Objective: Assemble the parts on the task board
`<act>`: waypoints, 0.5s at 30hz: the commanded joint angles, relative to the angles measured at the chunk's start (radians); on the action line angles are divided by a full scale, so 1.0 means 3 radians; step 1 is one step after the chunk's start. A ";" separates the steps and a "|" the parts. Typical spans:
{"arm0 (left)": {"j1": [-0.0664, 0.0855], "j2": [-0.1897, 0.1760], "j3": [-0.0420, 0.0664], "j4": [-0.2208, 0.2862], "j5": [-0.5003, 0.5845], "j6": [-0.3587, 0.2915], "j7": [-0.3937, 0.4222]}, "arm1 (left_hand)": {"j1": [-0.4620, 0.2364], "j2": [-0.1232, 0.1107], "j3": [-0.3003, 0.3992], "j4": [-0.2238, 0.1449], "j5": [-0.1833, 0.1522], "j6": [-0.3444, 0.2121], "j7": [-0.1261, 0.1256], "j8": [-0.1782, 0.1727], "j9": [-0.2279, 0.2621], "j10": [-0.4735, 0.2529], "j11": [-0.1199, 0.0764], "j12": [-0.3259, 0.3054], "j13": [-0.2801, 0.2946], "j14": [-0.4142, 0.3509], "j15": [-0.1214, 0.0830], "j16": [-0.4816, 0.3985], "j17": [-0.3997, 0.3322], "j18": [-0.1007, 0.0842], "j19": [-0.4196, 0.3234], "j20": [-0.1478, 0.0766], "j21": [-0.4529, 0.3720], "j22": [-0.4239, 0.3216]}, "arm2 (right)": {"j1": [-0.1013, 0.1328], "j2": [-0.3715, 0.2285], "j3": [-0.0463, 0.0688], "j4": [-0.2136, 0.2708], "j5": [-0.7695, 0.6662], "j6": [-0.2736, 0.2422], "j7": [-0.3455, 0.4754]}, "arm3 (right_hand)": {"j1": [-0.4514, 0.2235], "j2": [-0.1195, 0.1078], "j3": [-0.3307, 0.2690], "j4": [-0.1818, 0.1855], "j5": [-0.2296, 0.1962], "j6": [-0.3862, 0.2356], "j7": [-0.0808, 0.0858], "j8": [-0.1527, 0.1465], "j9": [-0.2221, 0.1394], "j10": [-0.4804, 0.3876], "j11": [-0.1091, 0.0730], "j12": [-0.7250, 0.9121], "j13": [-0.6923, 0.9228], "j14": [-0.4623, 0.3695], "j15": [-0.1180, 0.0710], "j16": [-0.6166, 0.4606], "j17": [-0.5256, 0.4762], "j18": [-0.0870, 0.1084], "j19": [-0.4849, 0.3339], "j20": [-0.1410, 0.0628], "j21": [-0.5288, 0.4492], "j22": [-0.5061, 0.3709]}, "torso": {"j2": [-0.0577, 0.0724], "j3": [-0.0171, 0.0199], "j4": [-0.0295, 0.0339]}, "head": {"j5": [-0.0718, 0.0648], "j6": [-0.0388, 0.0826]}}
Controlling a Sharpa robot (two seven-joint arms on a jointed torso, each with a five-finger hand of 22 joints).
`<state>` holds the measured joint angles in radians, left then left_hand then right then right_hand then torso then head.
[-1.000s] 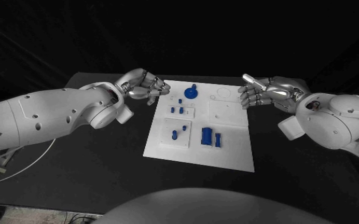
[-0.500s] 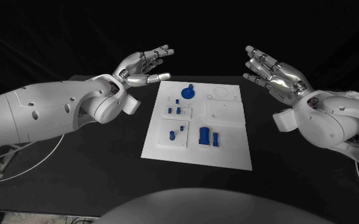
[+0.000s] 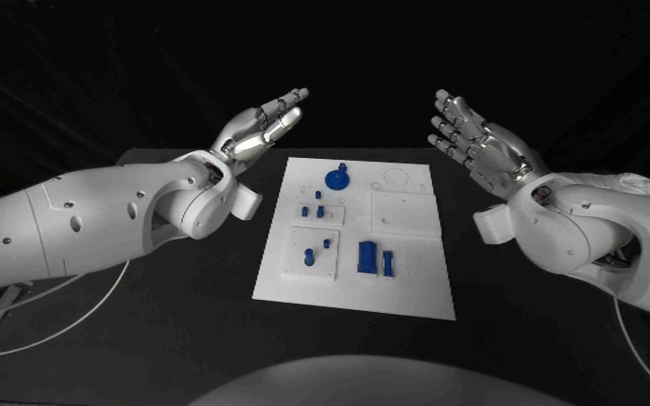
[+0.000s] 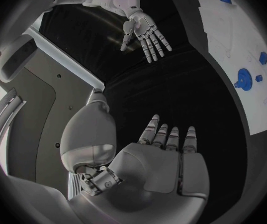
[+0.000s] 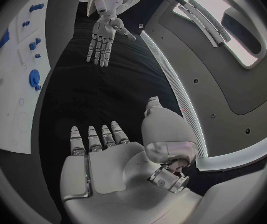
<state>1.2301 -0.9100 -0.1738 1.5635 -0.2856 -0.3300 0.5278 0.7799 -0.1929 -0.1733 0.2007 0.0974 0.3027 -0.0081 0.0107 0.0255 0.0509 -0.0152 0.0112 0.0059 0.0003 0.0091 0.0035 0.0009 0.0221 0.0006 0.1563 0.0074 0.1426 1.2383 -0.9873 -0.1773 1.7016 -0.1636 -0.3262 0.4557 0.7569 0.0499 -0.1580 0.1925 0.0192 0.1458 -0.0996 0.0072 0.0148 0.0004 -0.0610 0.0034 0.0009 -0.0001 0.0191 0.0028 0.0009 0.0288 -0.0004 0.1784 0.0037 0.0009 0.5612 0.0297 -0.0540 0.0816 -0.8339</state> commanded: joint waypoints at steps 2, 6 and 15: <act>-0.0154 0.0117 0.0138 0.0012 0.0357 -0.0542 -0.0002 | -0.0923 0.0229 0.0207 -0.0235 -0.0325 -0.0359 0.0027 -0.0036 -0.0085 -0.0170 0.0051 -0.0037 -0.0020 -0.0001 -0.0030 -0.0012 -0.0003 -0.0074 -0.0002 -0.0183 -0.0025 -0.0168 | -0.0158 0.0176 0.0137 -0.0114 0.0194 -0.0526 0.0088 | -0.0896 -0.0166 0.0187 -0.0228 -0.0064 -0.0178 0.0332 -0.0024 -0.0049 -0.0001 0.0203 -0.0011 -0.0003 0.0000 -0.0064 -0.0009 -0.0003 -0.0096 0.0001 -0.0212 -0.0012 -0.0003 | -0.0018 -0.0030 0.0055 | -0.0075 0.0217; -0.0339 0.0248 0.0321 0.0016 0.0604 -0.0926 -0.0012 | -0.1160 0.0288 0.0264 -0.0292 -0.0325 -0.0450 0.0027 -0.0036 -0.0085 -0.0170 0.0051 -0.0037 -0.0020 -0.0001 -0.0030 -0.0012 -0.0003 -0.0074 -0.0002 -0.0223 -0.0025 -0.0212 | -0.0350 0.0386 0.0322 -0.0247 0.0338 -0.0916 0.0140 | -0.1128 -0.0166 0.0241 -0.0281 -0.0064 -0.0224 0.0332 -0.0024 -0.0049 -0.0001 0.0203 -0.0011 -0.0003 0.0000 -0.0064 -0.0009 -0.0003 -0.0096 0.0001 -0.0266 -0.0012 -0.0003 | -0.0032 -0.0055 0.0101 | -0.0147 0.0422; -0.0587 0.0424 0.0567 0.0021 0.0935 -0.1440 -0.0025 | -0.1630 0.0406 0.0578 -0.0418 -0.0325 -0.0632 0.0027 -0.0036 -0.0085 -0.0170 0.0051 -0.0037 -0.0020 -0.0001 -0.0030 -0.0012 -0.0003 -0.0074 -0.0002 -0.0521 -0.0025 -0.0475 | -0.0612 0.0674 0.0576 -0.0428 0.0534 -0.1447 0.0210 | -0.1582 -0.0166 0.0527 -0.0400 -0.0064 -0.0486 0.0332 -0.0024 -0.0049 -0.0001 0.0203 -0.0011 -0.0003 0.0000 -0.0064 -0.0009 -0.0003 -0.0096 0.0001 -0.0359 -0.0012 -0.0003 | -0.0054 -0.0094 0.0172 | -0.0259 0.0742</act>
<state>1.0566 -0.7872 -0.0070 1.5672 -0.0741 -0.6614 0.5183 0.4000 -0.0981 -0.0649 0.1045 0.0135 0.1551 -0.0001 0.0067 0.0251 0.0125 -0.0002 0.0058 0.0018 0.0004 0.0090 0.0035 0.0011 0.0069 0.0002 0.0649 0.0036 0.0368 1.0590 -0.7893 -0.0067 1.5777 -0.0452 -0.6626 0.4862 0.3877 0.0036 -0.0474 0.0992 0.0052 0.0340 -0.0063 0.0072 0.0019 0.0001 -0.0087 0.0035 0.0013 0.0000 0.0049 0.0028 0.0013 0.0138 -0.0011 0.0963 0.0038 0.0014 0.5477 0.0060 -0.0113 0.0117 -0.6329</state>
